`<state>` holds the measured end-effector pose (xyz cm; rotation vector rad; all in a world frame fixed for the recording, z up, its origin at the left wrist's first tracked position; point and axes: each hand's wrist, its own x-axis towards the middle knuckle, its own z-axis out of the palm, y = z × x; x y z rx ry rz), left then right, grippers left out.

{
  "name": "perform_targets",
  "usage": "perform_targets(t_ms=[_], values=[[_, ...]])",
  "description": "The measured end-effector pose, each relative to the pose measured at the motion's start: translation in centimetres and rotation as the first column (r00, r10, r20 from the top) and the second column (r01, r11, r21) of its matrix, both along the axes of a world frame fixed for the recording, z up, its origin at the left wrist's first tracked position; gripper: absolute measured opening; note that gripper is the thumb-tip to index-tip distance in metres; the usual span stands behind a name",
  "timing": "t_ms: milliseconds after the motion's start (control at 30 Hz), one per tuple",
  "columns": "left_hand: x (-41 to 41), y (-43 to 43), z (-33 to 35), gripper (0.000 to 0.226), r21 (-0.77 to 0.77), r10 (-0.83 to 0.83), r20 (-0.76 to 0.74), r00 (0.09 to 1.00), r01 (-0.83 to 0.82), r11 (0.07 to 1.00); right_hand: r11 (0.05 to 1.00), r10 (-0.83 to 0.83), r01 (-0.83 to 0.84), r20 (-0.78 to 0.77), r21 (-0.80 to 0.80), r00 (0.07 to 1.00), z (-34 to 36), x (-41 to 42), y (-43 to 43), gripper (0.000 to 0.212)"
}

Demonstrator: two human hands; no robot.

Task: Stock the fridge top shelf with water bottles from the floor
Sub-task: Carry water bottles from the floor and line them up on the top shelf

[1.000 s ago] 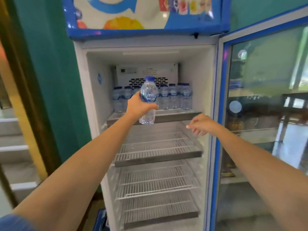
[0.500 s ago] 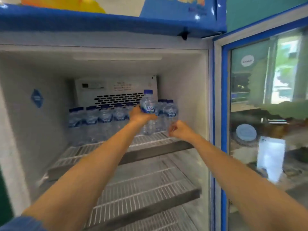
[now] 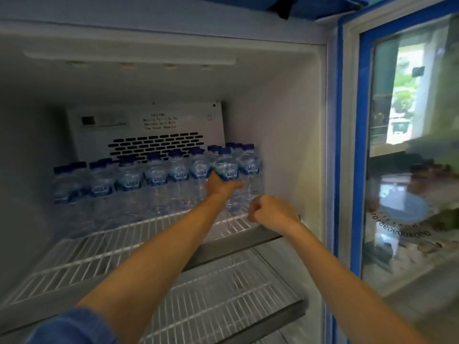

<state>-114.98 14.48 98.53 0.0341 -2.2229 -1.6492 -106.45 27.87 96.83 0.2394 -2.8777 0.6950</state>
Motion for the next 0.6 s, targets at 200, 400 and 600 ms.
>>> perform_targets(t_ms=[200,400,600], values=[[-1.1,-0.2,-0.6,0.082,-0.042,-0.007,0.007,1.000,0.007,0.999,1.000,0.009,-0.009,-0.042,-0.006,0.999,-0.2,0.1,0.2,0.021],[0.3,-0.2,-2.0,0.117,-0.347,0.033,0.143,0.989,0.019,0.938,0.999,0.026,-0.027,-0.051,-0.029,0.998,-0.3,-0.3,0.5,0.021],[0.4,-0.4,-1.6,0.094,-0.416,0.075,0.166,0.983,0.001,0.909,0.999,0.029,-0.030,-0.062,-0.015,0.998,-0.2,-0.3,0.4,0.024]])
